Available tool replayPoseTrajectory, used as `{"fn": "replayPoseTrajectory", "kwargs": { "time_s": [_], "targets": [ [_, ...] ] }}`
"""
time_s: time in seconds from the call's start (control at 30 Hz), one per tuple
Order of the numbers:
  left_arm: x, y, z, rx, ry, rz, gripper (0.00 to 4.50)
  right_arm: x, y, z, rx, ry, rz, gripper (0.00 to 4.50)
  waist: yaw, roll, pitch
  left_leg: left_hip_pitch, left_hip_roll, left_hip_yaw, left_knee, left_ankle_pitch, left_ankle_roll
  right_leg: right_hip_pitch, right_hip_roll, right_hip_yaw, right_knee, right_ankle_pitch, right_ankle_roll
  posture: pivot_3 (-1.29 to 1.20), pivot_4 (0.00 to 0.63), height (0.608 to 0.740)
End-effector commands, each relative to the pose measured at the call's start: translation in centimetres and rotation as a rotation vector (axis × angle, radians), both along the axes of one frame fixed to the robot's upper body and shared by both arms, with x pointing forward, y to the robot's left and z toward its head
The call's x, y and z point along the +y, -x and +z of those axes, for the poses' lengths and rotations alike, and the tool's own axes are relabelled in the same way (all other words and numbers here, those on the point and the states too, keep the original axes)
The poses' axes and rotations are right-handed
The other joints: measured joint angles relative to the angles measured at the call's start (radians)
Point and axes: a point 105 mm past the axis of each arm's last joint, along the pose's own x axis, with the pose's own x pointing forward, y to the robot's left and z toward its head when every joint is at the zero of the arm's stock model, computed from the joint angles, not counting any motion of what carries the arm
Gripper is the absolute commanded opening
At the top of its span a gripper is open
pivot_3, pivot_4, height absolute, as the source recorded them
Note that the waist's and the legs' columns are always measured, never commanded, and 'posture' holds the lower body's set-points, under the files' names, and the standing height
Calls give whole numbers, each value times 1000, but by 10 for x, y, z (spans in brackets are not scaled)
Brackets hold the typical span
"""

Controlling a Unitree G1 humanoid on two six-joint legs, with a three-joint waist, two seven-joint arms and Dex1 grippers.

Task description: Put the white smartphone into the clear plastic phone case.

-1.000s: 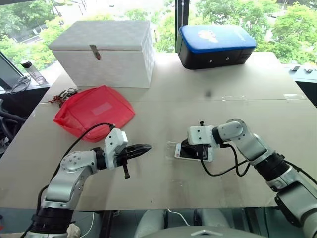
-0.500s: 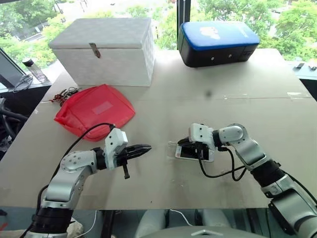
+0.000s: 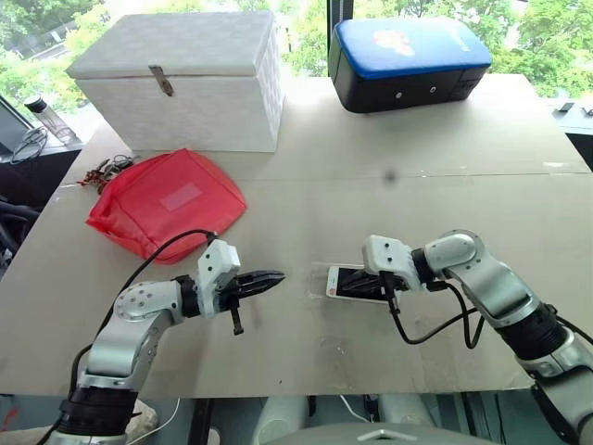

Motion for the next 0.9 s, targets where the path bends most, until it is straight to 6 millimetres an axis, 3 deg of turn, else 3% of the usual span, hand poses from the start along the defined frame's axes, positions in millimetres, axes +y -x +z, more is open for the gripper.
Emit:
{"fn": "replayPoseTrajectory", "kwargs": {
  "time_s": [0.03,0.27,0.37,0.47,0.53,0.7,0.9],
  "targets": [
    [-2,0,7,-34,4,-22,0,5,1,1,-46,23,44,17,-3,0,0,0,0,0,0,0,0,0,0,0,0,0,0,0,150,740],
    [-2,1,7,-33,3,-22,0,12,-2,1,-96,56,95,17,-11,-1,0,0,0,0,1,0,0,0,0,0,1,0,0,0,150,740],
    [-2,2,7,-35,4,-21,0,16,-3,17,-94,-9,86,17,-12,0,0,0,0,0,1,0,0,0,0,0,1,0,0,0,150,740],
    [-2,4,7,-32,5,-22,0,14,10,46,-45,-121,101,17,-12,0,1,0,0,0,1,0,0,0,0,0,1,0,0,0,150,740],
    [-3,5,7,-29,6,-25,0,7,21,53,-25,-122,116,17,-9,0,2,-1,0,-1,1,0,0,0,0,-1,1,0,0,0,150,740],
    [-4,5,6,-23,10,-32,0,-11,39,52,27,-57,104,17,-4,-1,2,-1,0,-3,1,0,0,0,-1,-2,0,0,0,0,150,740],
    [-8,3,5,-16,16,-46,0,-26,43,26,60,85,45,17,-9,-1,2,-1,0,-1,2,0,0,1,0,-2,1,0,0,0,150,740]
  ]
}}
